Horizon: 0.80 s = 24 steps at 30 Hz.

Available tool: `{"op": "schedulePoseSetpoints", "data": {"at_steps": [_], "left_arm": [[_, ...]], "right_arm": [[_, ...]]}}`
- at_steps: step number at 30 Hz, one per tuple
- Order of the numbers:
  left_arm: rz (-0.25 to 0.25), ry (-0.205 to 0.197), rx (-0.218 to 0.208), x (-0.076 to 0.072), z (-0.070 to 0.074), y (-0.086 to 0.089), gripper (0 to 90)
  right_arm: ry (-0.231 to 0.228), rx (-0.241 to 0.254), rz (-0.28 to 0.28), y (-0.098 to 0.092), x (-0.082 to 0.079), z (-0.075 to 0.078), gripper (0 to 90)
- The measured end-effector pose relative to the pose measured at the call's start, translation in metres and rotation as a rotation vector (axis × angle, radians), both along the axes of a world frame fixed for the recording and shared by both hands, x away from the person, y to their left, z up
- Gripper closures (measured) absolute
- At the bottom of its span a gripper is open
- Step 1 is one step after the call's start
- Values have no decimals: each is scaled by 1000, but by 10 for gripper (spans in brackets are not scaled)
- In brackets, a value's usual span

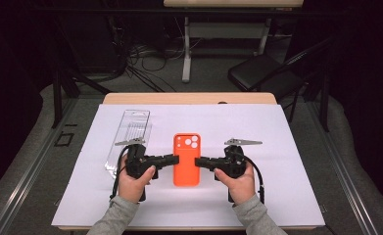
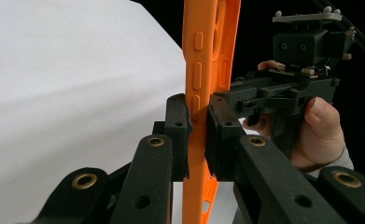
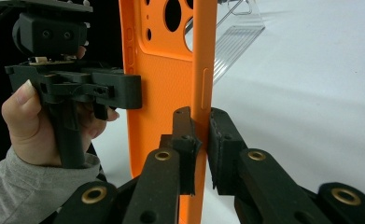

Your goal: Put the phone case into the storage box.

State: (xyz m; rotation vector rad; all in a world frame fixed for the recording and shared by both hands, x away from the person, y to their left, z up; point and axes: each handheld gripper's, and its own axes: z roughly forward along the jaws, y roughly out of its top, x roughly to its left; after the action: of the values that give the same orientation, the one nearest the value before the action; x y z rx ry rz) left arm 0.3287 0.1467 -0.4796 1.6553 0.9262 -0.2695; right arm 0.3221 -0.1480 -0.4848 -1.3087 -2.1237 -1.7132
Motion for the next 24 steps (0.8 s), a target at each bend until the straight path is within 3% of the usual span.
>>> {"op": "schedulePoseSetpoints", "data": {"at_steps": [24], "left_arm": [[1, 5, -10, 1, 0, 0, 772]], "right_arm": [[2, 20, -4, 1, -1, -1, 826]]}}
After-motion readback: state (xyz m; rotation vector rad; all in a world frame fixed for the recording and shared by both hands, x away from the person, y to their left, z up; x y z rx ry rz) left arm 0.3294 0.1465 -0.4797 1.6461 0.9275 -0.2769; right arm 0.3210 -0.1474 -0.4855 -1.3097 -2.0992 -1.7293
